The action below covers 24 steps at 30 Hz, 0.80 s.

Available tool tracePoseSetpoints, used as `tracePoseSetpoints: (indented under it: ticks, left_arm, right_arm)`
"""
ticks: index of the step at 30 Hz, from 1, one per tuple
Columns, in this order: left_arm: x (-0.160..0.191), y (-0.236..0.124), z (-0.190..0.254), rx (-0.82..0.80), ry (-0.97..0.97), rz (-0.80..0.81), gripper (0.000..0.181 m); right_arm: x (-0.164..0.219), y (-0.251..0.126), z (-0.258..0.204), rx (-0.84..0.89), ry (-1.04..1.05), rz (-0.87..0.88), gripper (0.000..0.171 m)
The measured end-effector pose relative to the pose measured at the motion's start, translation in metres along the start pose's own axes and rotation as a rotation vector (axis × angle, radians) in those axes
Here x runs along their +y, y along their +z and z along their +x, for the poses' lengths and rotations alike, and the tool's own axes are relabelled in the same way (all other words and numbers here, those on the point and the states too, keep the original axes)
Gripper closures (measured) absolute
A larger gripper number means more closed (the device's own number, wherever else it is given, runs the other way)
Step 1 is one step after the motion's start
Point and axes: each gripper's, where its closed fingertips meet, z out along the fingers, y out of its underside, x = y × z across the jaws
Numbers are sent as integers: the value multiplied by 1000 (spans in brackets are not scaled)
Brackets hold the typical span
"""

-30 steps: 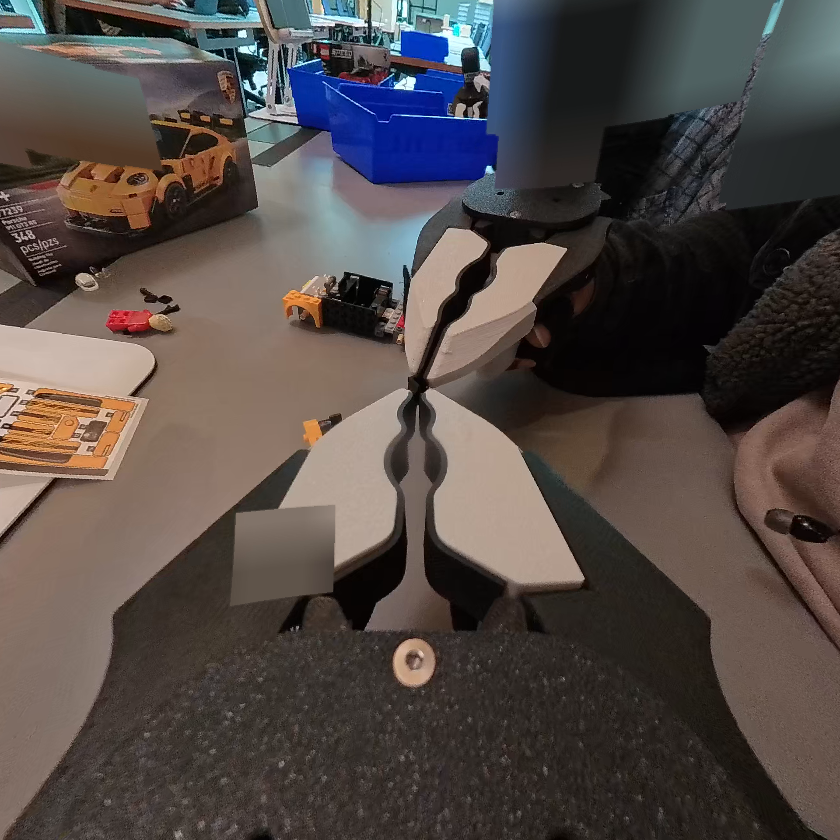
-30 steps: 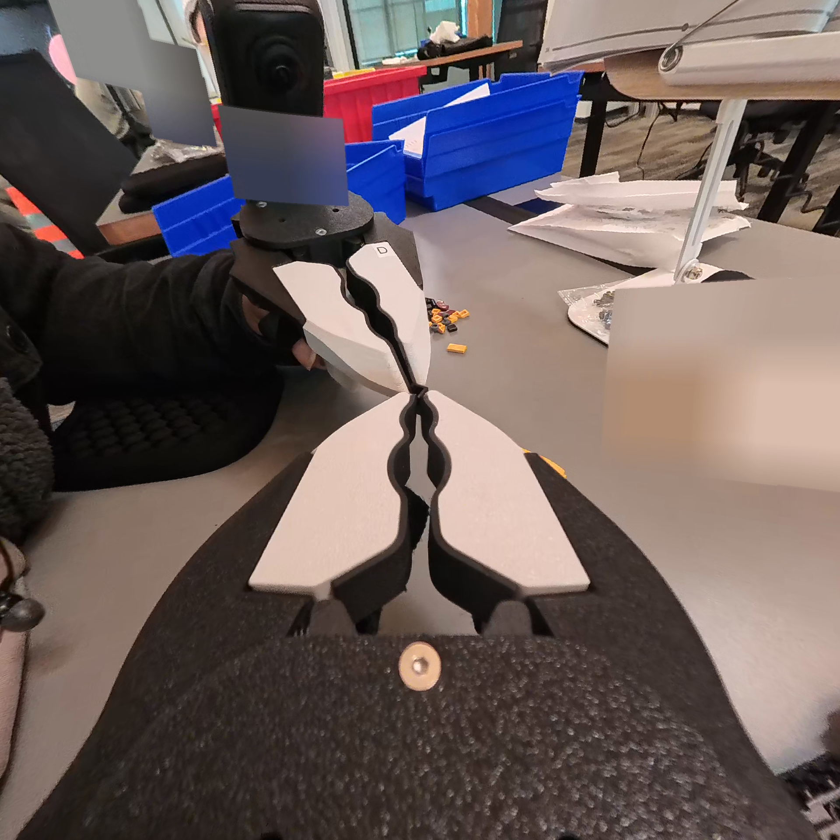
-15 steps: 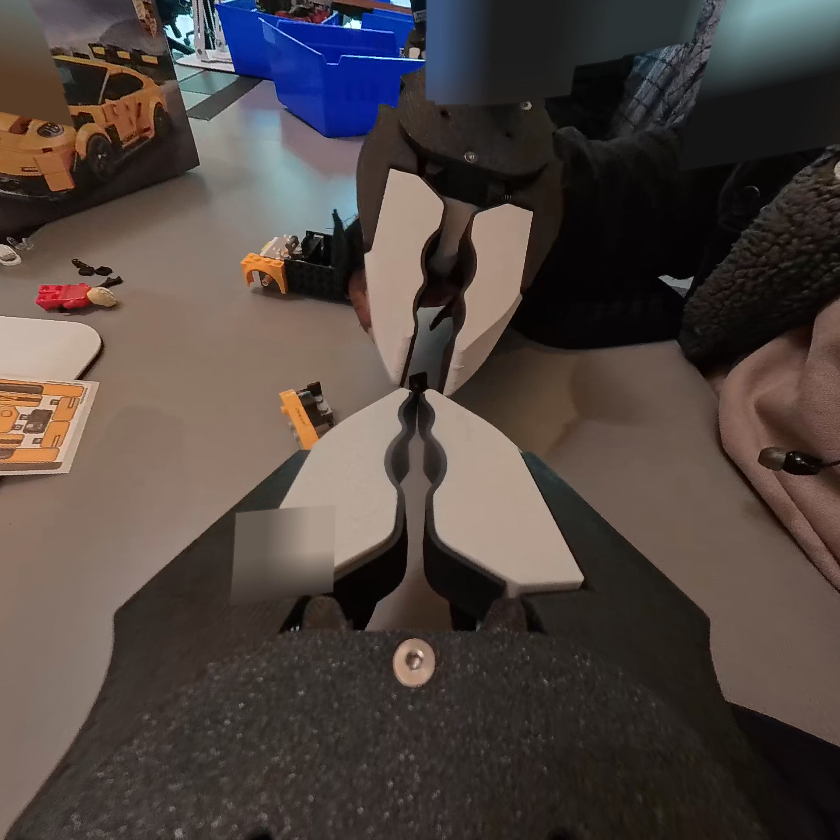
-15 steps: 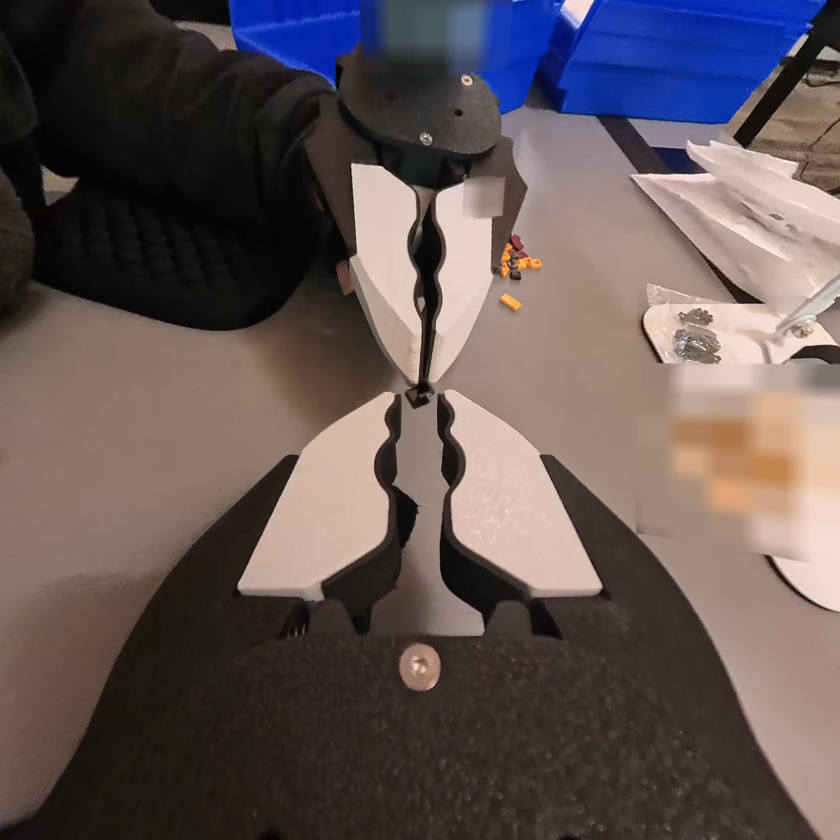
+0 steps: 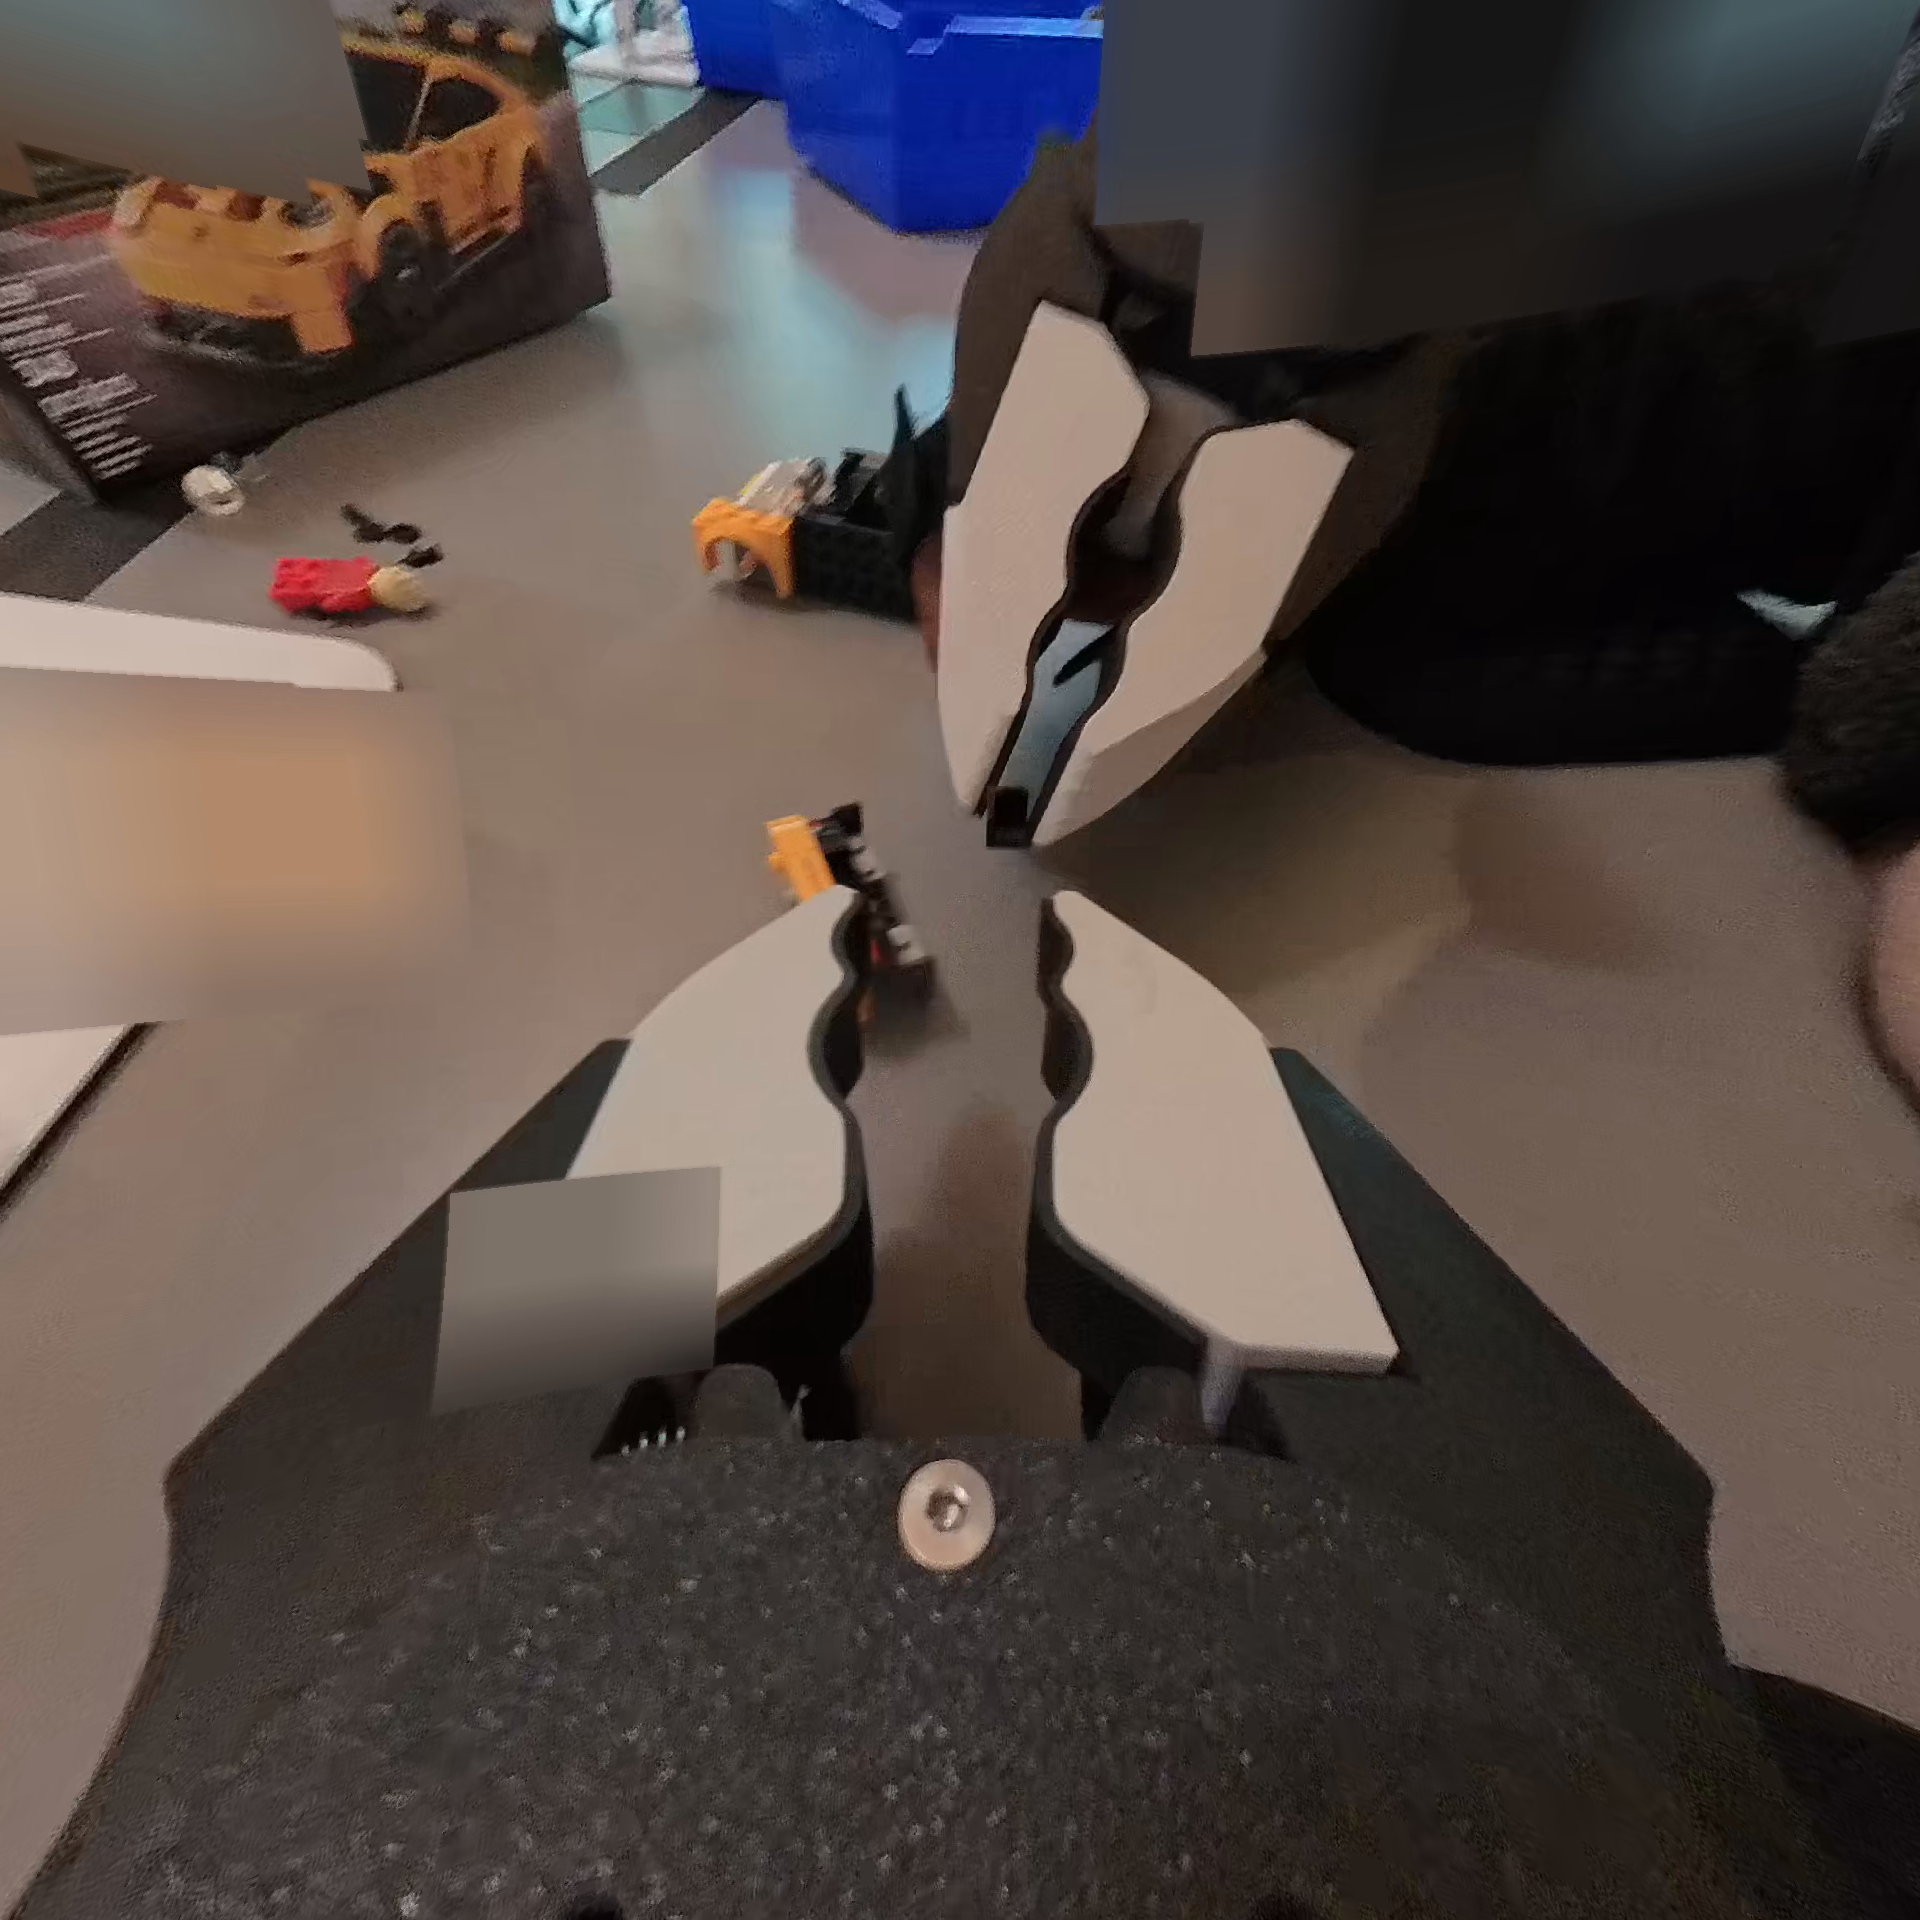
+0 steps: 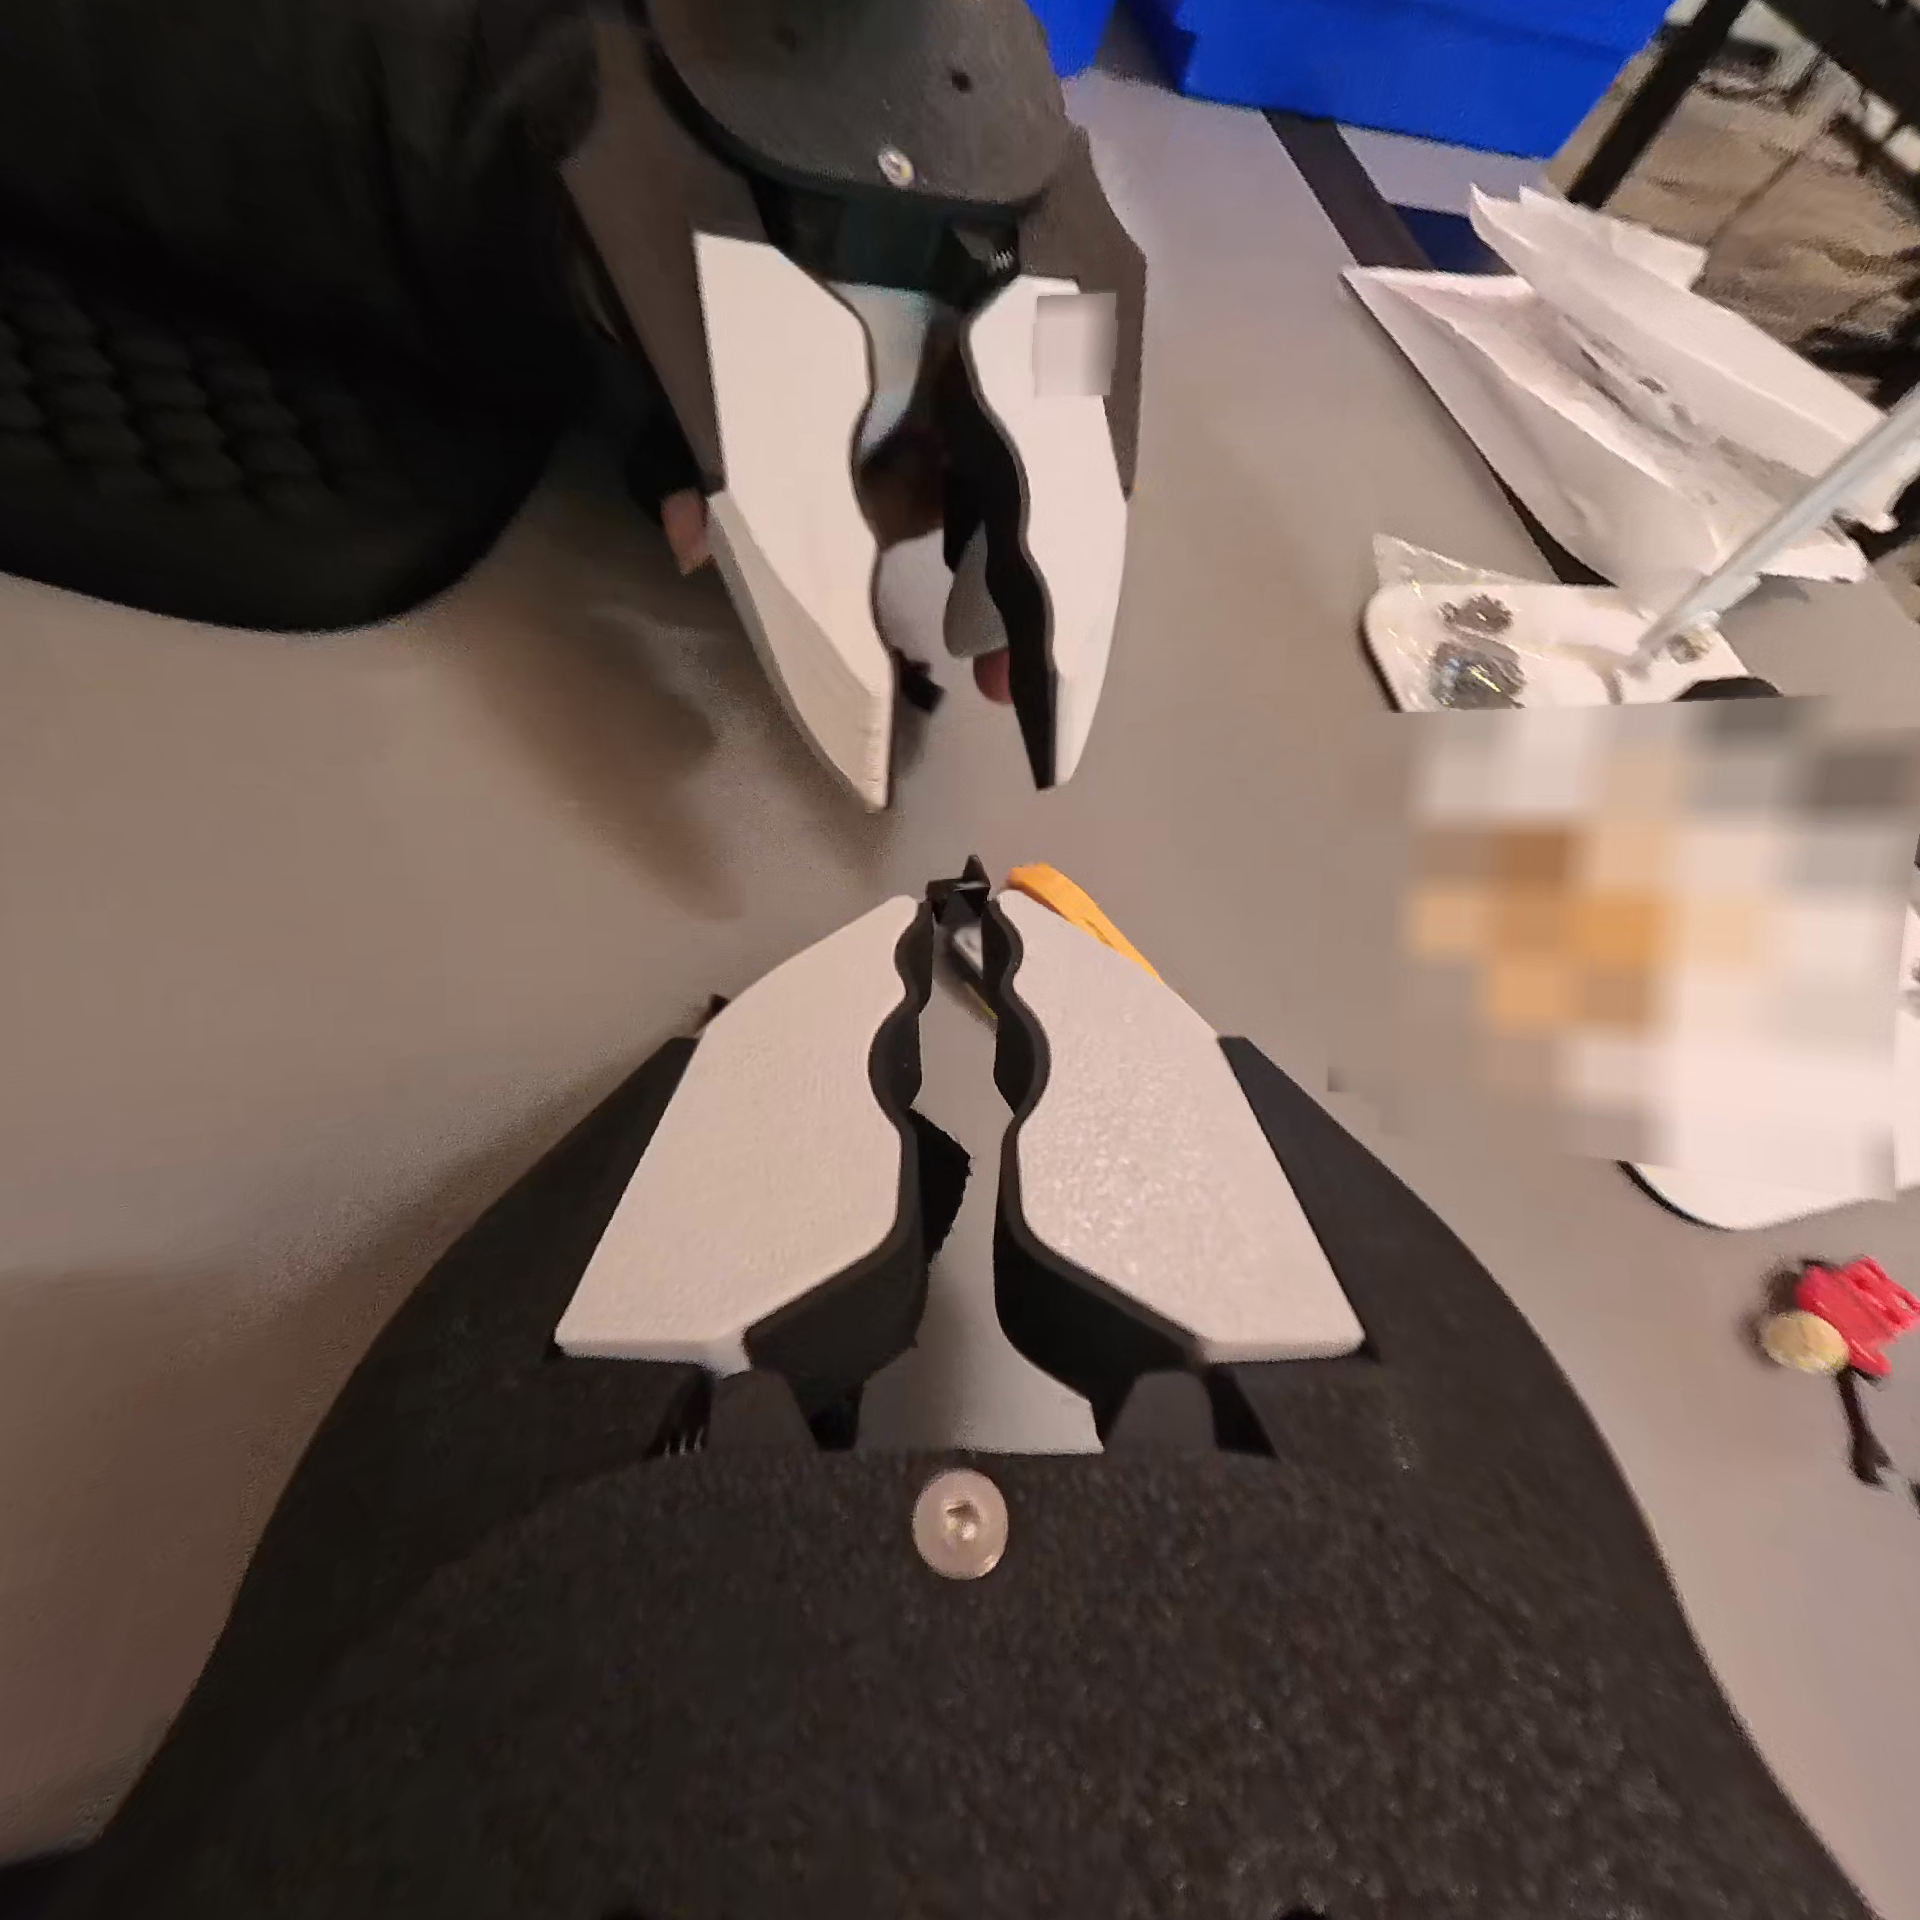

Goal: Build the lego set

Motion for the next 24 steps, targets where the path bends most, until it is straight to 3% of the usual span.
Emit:
tracePoseSetpoints:
  ticks: [4,9,12,24]
  left_arm:
    - [22,16,-12,-92,54,-162,133]
    - [39,32,-20,-117,79,-316,137]
    - [38,34,-18,-102,89,-313,151]
    - [39,33,-11,-65,118,-308,152]
  right_arm:
    - [14,7,6,52,-38,-75,162]
    - [23,16,6,73,-69,-132,162]
    - [25,18,6,68,-57,-132,162]
    - [28,24,-5,20,-56,-134,162]
